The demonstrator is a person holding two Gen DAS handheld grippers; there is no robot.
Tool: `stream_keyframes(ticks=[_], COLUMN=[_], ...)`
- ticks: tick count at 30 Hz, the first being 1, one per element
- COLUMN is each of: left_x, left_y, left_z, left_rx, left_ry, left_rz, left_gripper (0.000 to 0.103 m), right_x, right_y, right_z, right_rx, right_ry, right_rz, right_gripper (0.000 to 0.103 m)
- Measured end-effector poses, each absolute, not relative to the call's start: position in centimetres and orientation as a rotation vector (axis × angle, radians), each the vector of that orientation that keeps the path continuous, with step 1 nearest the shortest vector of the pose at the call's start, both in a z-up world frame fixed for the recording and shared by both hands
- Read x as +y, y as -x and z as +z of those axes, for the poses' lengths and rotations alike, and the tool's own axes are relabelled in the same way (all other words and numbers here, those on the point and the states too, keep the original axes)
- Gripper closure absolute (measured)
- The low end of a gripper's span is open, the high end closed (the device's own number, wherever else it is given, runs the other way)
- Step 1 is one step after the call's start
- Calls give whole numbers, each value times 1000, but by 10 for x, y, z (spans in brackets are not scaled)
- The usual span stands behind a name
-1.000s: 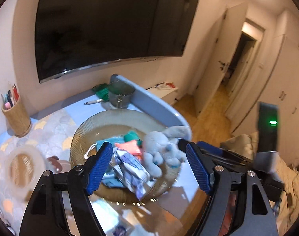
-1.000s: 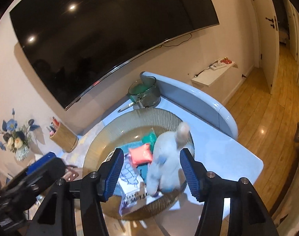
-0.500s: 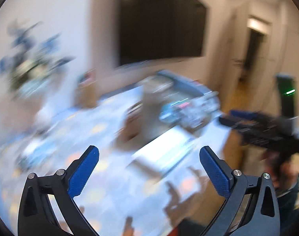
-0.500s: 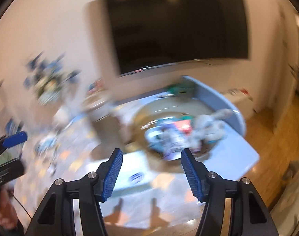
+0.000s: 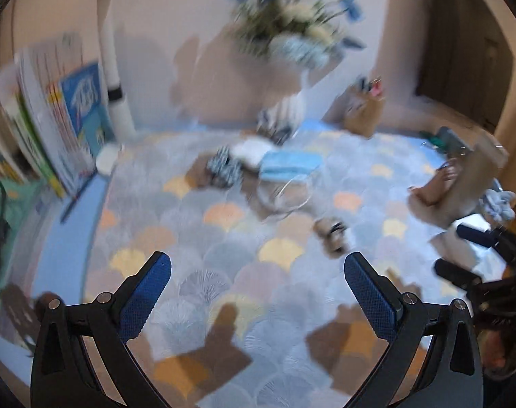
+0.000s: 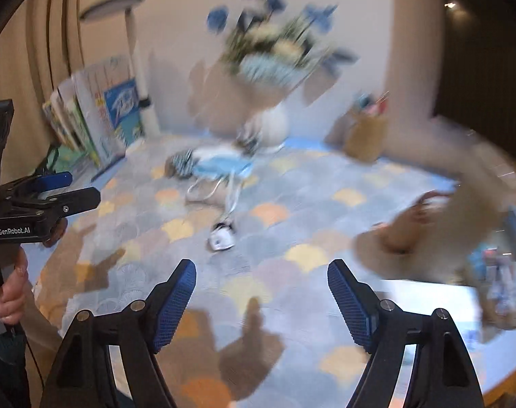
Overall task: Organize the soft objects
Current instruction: 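Return both tools to the bed, then grasp the brown hair tie and checked scrunchie with left gripper while right grasps white pad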
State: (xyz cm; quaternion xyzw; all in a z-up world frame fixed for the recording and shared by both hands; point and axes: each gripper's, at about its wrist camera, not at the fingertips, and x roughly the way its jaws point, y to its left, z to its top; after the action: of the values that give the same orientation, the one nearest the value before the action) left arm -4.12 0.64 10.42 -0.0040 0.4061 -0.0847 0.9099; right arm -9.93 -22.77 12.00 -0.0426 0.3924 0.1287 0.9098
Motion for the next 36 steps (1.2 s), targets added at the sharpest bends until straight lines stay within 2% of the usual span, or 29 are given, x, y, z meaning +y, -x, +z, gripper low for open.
stream_keyframes(ticks=[4, 9, 17, 24, 31, 33, 34, 35, 36], left_x=[15, 18, 47, 48, 49, 54, 55, 57, 57], left_y=[24, 3, -37, -99, -144, -149, -148, -149, -151], left_z=[84, 70, 110, 80, 38, 32, 30, 28, 23], left_rx=[877, 937, 910, 841, 878, 878, 876, 877, 893], left_ry=[50, 86, 96, 110, 120, 147, 159, 170, 183], left_rz=[-181, -177, -117, -83, -69, -80, -90, -102, -118], left_gripper=[1, 1, 1, 2, 3, 7, 13, 23, 29], right_x=[-213, -222, -205, -180, -166, -160, -157, -154, -153], right_y=[65, 41, 16, -13, -20, -21, -21, -20, -19], right_z=[66, 33, 31, 30, 20, 18, 17, 17, 17], right_rx=[890, 951, 1144, 1066, 1006, 984, 977, 968, 959], right_ry=[56, -57, -28, -9, -1, 14, 35, 58, 73], right_rz=[292, 318, 352, 327, 314, 302, 289, 270, 256], right_gripper=[25, 25, 25, 25, 24, 24, 27, 30, 38])
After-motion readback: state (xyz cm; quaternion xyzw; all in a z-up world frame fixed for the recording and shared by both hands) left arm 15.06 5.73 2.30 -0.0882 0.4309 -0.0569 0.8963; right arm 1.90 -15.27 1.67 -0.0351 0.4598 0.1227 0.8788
